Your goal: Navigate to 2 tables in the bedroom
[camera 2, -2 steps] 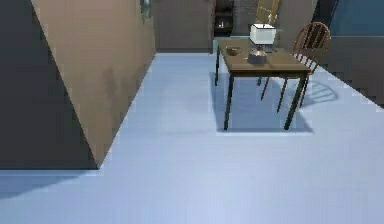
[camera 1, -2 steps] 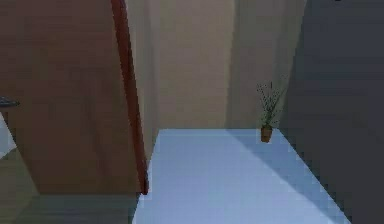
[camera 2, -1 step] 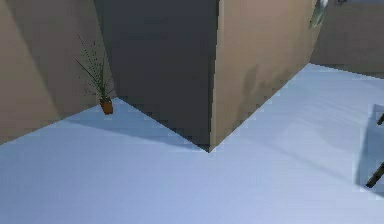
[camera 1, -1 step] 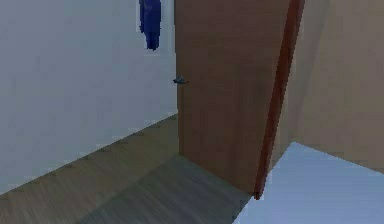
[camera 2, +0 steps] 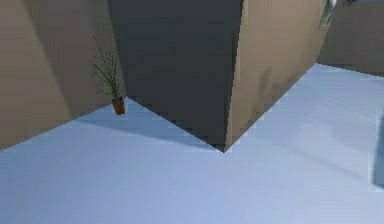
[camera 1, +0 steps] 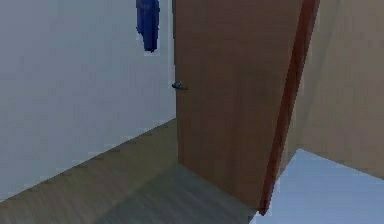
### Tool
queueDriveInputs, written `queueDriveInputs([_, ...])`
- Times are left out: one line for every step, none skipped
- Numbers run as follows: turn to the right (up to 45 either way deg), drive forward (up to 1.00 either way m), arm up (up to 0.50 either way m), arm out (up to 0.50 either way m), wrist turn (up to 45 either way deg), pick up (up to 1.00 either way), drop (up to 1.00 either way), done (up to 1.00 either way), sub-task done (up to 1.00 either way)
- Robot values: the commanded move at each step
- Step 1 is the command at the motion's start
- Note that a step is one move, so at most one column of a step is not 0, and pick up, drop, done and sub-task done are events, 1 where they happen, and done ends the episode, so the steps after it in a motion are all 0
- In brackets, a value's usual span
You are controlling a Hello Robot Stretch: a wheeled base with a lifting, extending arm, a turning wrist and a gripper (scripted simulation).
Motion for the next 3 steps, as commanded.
queueDriveInputs([-45.0, 0.00, 0.00, 0.00, 0.0, 0.00, 0.00, 0.00, 0.00])
queueDriveInputs([-3.0, 0.00, 0.00, 0.00, 0.0, 0.00, 0.00, 0.00, 0.00])
queueDriveInputs([0.0, 0.20, 0.00, 0.00, 0.0, 0.00, 0.00, 0.00, 0.00])
